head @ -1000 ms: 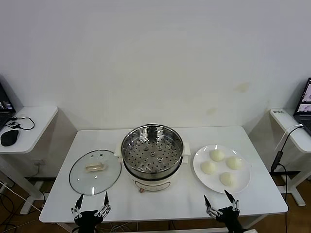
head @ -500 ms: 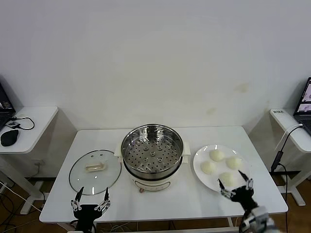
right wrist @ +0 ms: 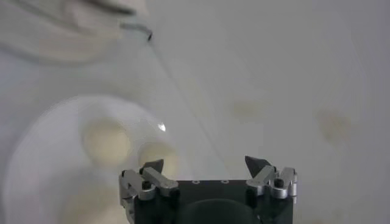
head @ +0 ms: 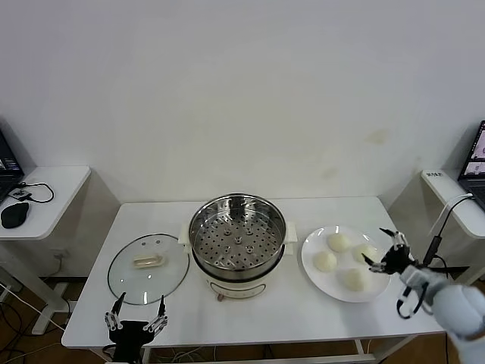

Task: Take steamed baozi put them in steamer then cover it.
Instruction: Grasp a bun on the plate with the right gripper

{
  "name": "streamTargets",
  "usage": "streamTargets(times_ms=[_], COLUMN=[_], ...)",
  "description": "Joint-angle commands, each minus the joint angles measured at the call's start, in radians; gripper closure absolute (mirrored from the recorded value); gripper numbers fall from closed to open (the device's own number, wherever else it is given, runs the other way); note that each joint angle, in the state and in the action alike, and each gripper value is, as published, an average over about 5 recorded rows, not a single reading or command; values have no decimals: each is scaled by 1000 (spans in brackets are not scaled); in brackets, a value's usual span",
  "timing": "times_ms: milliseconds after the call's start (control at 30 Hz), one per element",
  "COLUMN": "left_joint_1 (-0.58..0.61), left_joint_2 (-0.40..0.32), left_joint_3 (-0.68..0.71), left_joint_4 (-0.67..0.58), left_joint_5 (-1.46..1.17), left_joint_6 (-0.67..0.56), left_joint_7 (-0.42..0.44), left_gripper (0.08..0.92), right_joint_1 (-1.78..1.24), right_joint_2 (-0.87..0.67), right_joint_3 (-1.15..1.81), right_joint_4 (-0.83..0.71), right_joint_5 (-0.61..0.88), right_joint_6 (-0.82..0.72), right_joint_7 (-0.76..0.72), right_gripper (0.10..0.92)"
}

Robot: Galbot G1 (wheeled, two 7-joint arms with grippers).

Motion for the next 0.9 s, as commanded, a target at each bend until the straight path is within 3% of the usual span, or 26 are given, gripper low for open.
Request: streamTargets(times_ms=[33, 467, 900], left_joint_1=[2, 0, -8], left_joint_2=[-1, -2, -5], left_joint_3=[-4, -28, -52], left_joint_4=[-6, -3, 20], left_joint_5=[29, 42, 43], left_joint_6=[11, 11, 6], left_joint_7=[8, 8, 9], left_gripper=[177, 177, 177], right_joint_1=[293, 875, 1004], right_joint_2=[-172, -82, 185], right_joint_3=[-200, -849, -1000], right_joint_4=[-162, -436, -693], right_joint_5=[-90, -4, -57], right_joint_6=[18, 82, 171], right_joint_7=[-237, -473, -510], right_gripper=[203, 203, 203])
